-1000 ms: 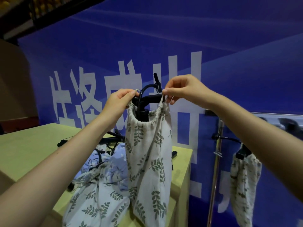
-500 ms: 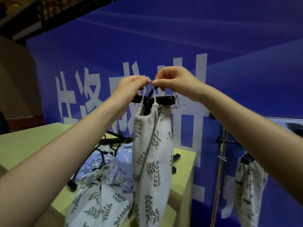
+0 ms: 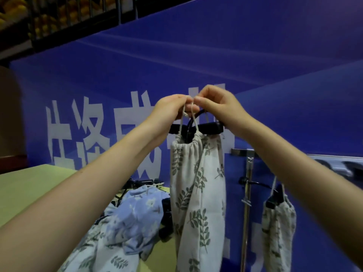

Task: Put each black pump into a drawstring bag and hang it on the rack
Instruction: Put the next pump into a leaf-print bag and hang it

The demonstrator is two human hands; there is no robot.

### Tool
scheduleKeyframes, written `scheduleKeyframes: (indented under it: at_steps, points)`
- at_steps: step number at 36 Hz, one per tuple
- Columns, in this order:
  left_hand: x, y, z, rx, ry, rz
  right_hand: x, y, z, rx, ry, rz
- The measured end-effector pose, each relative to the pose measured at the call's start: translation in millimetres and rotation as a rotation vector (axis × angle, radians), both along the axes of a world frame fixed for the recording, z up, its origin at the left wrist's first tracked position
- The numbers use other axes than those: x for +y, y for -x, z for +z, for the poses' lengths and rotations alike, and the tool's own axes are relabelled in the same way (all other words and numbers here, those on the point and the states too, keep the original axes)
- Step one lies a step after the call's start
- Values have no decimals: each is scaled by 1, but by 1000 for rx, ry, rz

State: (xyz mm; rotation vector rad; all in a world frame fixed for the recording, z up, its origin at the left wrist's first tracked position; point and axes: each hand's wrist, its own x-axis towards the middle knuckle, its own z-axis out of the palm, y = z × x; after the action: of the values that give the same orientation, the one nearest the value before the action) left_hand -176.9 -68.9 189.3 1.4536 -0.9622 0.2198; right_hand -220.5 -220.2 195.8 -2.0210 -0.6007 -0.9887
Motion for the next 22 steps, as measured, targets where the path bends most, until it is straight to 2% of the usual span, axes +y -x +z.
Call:
scheduleKeyframes:
  at_steps: [3,8,13,16,19,22]
  points:
    - [-20,4,-6,138,44,-100,-18,17,-12,113,-10,-10]
    - [-52,21,-20,406,120,-411,-55,37,-27,253,66,-116]
    - [-82,26,-38,398,-23,-499,-86,57,-47,216,128,-198]
    - [-97,29,-47,480,-80,-532,-97,63,-57,202,160,-285]
    - [-107,38,-55,546,-75,-551,-113,67,-65,197,92,-330]
    - [-111,44,-62,549,10,-625,-120,69,-75,66,-42,-445]
